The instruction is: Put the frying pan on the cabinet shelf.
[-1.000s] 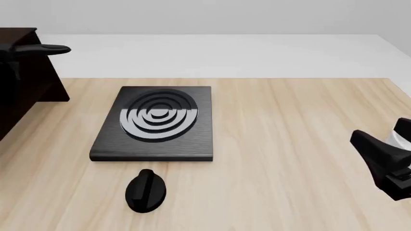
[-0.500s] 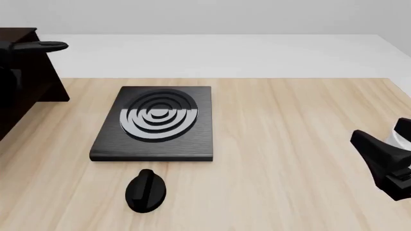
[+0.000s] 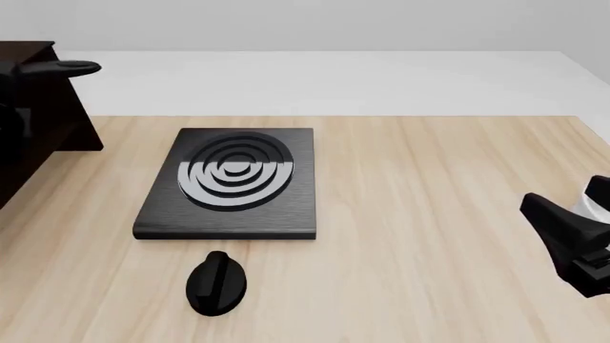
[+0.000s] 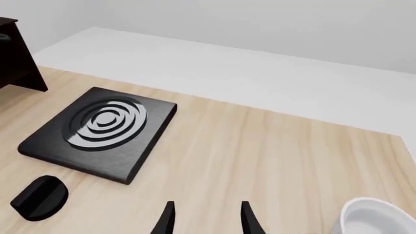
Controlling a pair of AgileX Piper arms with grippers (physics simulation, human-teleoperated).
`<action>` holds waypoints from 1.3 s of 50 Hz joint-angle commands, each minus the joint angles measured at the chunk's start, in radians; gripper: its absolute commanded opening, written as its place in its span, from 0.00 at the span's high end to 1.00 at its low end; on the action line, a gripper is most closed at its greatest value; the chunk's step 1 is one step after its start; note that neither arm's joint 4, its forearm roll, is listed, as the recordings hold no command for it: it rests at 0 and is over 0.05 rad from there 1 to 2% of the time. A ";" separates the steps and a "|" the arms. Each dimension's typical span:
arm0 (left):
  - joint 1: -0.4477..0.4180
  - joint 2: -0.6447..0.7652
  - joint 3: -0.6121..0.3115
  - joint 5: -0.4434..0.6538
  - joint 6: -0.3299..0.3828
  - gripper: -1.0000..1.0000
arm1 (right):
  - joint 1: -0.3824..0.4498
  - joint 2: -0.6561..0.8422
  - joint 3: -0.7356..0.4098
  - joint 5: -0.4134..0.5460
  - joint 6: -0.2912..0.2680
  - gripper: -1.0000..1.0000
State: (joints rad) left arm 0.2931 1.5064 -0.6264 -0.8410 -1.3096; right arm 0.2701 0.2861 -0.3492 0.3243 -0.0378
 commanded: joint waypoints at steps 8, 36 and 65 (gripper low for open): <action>-0.032 -0.099 0.055 0.024 0.037 0.00 | -0.007 -0.010 -0.001 0.005 0.008 0.00; -0.072 -0.210 0.097 0.098 0.115 0.00 | -0.010 -0.020 -0.001 0.008 0.013 0.00; -0.143 -0.306 0.050 0.355 0.426 0.00 | -0.013 -0.031 -0.002 0.012 0.018 0.00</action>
State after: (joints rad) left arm 0.1709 1.2238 -0.5575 -0.5645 -0.9925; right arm 0.2580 0.2595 -0.3508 0.3348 -0.0209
